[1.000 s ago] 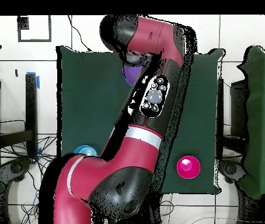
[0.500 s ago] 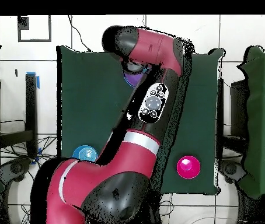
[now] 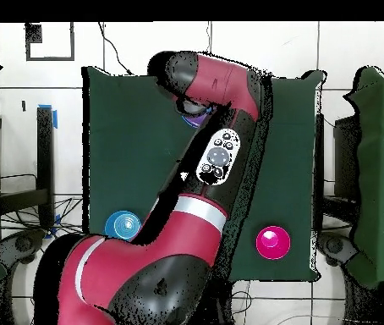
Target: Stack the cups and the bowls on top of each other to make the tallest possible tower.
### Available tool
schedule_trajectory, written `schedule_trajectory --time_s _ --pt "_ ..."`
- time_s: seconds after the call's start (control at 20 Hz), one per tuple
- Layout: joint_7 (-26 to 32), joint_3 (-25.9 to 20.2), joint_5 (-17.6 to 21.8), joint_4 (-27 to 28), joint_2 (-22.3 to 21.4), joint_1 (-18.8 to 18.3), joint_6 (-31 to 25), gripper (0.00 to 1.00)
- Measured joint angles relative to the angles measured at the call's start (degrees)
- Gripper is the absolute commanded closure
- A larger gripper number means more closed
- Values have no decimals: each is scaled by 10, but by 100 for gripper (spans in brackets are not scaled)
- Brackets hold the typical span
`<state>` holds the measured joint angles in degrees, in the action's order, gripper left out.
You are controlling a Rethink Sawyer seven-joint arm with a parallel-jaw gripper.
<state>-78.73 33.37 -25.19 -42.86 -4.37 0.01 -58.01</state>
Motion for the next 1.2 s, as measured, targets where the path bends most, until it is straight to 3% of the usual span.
schedule_trajectory --time_s 1.2 --pt "0 -42 9 -22 -11 3 24 100"
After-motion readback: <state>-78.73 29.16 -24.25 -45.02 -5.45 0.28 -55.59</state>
